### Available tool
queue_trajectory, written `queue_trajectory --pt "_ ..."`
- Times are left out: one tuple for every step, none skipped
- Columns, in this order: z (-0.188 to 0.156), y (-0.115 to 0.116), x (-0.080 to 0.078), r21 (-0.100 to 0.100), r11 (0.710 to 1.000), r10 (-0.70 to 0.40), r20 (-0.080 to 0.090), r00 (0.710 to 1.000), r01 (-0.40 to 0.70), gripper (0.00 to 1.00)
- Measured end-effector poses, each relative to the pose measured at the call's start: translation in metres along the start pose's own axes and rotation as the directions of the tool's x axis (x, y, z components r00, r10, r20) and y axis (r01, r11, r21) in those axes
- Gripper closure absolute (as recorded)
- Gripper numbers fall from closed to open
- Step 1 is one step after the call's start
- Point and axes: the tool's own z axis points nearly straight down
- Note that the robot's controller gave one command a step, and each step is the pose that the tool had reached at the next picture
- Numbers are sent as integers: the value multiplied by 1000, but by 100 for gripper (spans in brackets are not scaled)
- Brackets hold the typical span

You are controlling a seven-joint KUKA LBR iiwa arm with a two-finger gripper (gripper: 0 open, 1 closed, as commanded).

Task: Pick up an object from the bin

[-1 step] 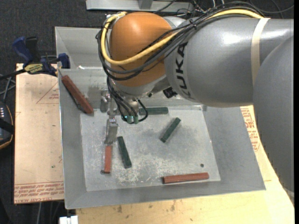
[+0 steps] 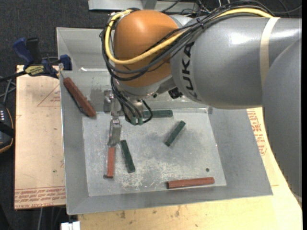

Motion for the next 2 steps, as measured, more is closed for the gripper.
queue_trajectory --pt "47 -7 -4 0 987 -161 2 987 161 0" --pt "85 -31 -4 0 889 -459 0 889 459 0"
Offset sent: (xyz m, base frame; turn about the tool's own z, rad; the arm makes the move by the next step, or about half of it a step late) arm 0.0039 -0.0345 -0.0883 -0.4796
